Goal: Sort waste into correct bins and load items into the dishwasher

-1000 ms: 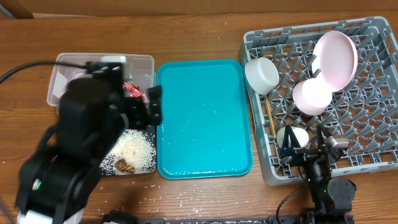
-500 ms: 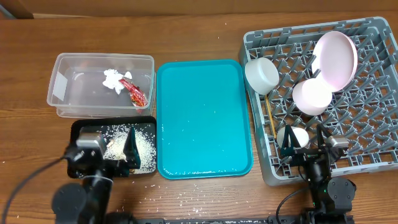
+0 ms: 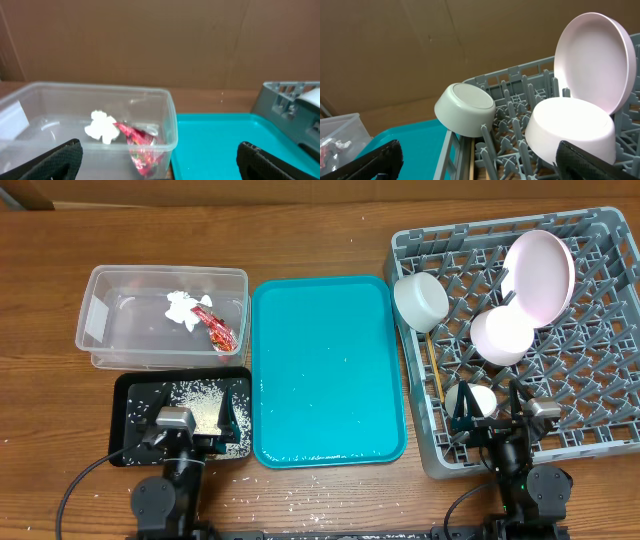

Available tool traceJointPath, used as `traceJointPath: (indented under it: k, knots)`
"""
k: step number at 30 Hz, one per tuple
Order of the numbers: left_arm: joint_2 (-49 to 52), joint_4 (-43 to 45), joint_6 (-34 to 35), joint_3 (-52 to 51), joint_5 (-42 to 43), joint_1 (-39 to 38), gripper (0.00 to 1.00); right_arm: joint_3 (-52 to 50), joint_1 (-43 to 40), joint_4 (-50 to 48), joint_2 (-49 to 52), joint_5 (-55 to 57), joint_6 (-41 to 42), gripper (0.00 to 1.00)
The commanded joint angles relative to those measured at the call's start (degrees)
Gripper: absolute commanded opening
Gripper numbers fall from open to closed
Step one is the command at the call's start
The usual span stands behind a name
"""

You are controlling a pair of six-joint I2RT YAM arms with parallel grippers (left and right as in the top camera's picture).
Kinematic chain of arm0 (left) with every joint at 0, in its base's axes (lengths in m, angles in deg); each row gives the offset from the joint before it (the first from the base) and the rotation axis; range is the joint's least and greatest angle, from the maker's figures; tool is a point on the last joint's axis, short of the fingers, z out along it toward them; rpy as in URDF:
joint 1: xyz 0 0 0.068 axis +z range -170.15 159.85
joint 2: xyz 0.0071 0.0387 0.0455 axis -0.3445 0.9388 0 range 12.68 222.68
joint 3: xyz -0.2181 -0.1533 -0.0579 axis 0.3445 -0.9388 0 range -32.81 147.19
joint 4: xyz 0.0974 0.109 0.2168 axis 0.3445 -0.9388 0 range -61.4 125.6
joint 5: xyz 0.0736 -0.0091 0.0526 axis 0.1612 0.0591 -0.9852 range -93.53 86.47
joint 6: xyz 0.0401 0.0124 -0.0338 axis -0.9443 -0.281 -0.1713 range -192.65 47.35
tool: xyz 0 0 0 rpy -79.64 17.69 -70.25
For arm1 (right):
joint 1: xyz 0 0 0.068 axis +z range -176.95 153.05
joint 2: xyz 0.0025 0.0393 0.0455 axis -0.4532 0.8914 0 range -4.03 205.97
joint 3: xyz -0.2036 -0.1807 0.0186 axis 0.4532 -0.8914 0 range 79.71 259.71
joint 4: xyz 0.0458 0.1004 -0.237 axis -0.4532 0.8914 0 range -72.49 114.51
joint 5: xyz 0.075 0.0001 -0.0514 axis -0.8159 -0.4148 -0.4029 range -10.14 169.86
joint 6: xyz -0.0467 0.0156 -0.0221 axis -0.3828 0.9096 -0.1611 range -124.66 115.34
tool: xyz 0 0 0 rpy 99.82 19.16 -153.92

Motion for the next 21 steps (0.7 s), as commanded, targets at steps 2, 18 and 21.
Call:
traceJointPath:
  k: [2, 18, 21]
  knots:
    - [-0.76, 1.14, -1.09, -3.72, -1.16, 0.31, 1.0, -0.61, -0.2, -0.24, -0.42, 0.5, -0.07, 1.0]
    - [-0.68, -0.44, -1.09, -3.72, -1.09, 0.31, 1.0, -0.61, -0.2, -0.24, -0.42, 0.5, -0.07, 1.0]
    - [-0.68, -0.44, -1.09, -3.72, -1.09, 0.31, 1.0, -0.61, -0.2, -0.24, -0.42, 0.5, -0.07, 1.0]
